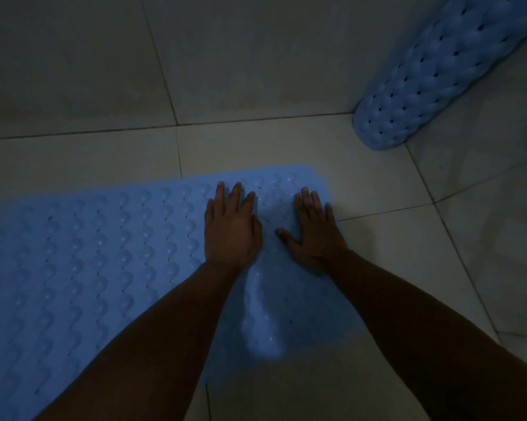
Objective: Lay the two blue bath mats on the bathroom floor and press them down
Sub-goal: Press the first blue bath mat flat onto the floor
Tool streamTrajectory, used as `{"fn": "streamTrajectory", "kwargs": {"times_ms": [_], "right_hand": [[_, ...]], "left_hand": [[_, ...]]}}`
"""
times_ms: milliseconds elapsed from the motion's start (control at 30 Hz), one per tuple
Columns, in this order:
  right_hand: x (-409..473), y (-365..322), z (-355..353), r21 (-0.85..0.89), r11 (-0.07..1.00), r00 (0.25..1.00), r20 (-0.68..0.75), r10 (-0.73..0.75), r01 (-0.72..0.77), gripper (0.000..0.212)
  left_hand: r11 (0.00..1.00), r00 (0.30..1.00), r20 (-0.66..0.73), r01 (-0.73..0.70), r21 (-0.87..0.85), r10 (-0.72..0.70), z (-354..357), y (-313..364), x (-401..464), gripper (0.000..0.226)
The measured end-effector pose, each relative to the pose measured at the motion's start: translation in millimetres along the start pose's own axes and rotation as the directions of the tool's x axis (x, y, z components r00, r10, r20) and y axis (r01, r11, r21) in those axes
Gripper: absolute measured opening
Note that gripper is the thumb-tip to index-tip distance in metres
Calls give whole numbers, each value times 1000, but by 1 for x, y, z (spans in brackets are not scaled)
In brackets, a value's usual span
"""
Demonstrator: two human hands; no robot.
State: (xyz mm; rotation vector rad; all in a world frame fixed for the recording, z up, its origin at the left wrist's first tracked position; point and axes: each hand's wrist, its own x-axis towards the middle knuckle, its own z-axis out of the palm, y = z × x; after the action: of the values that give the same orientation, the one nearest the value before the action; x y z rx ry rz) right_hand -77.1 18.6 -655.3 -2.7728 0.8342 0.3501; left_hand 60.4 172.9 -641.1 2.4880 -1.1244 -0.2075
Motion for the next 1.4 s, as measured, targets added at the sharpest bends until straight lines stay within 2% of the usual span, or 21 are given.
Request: {"fn": "streamTrajectory", "kwargs": {"times_ms": [100, 133, 200, 300, 400, 500, 700, 800, 867, 900, 967, 1067, 1200, 1300, 1400], "right_hand": [[18, 3, -40, 84, 996, 982, 189, 8, -25, 81], [25, 6, -58, 143, 989, 983, 184, 16, -43, 80], [33, 12, -85, 290, 952, 995, 22, 99, -101, 80], [30, 20, -87, 503, 856, 930, -246, 272, -118, 42], [20, 18, -68, 584, 810, 900, -318, 297, -60, 35], [8, 21, -45, 532, 847, 896, -375, 237, -2, 37], [-8, 31, -29, 502, 860, 909, -310, 277, -90, 39], [-9, 33, -38, 436, 893, 961, -187, 205, -106, 57], [-6, 22, -66, 371, 921, 988, -45, 146, -120, 52], [-5, 14, -78, 318, 940, 993, 25, 117, -119, 46], [0, -8, -92, 251, 967, 997, 74, 28, -46, 43], [9, -50, -85, 235, 971, 997, 62, -50, 34, 50], [-1, -98, -25, 169, 979, 992, 33, -120, 113, 64], [-10, -109, 12, 70, 991, 993, -39, -108, 111, 81], [-10, -110, 22, -9, 997, 994, -79, -79, 79, 89]], "left_hand": [[1000, 996, 92, -4, 25, 1, -1, 16, -4, 61], [1000, 993, 119, -17, 24, 14, 1, 25, -4, 64], [997, 981, 180, -74, 36, 66, 14, 43, -3, 71], [972, 953, 265, -190, 139, 148, 47, 57, -8, 80], [951, 956, 227, -233, 205, 185, 63, 55, -18, 88], [948, 958, 208, -242, 206, 199, 66, 54, -23, 91], [972, 948, 268, -207, 114, 171, 65, 58, -21, 91], [982, 900, 416, -173, 71, 129, 46, 59, -12, 92], [996, 865, 495, -89, -12, 83, 12, 62, 5, 78], [998, 873, 484, -31, -59, 56, -4, 59, 10, 65], [998, 953, 302, -19, -65, 38, -26, 40, 9, 49], [998, 992, 119, -28, -60, 35, -36, 4, -8, 55], [997, 999, 47, 20, 69, -23, -40, -30, -26, 72], [994, 999, 4, 41, 104, -42, -36, -46, -32, 66], [996, 999, -34, 29, 90, -26, -31, -50, -33, 59]]}}
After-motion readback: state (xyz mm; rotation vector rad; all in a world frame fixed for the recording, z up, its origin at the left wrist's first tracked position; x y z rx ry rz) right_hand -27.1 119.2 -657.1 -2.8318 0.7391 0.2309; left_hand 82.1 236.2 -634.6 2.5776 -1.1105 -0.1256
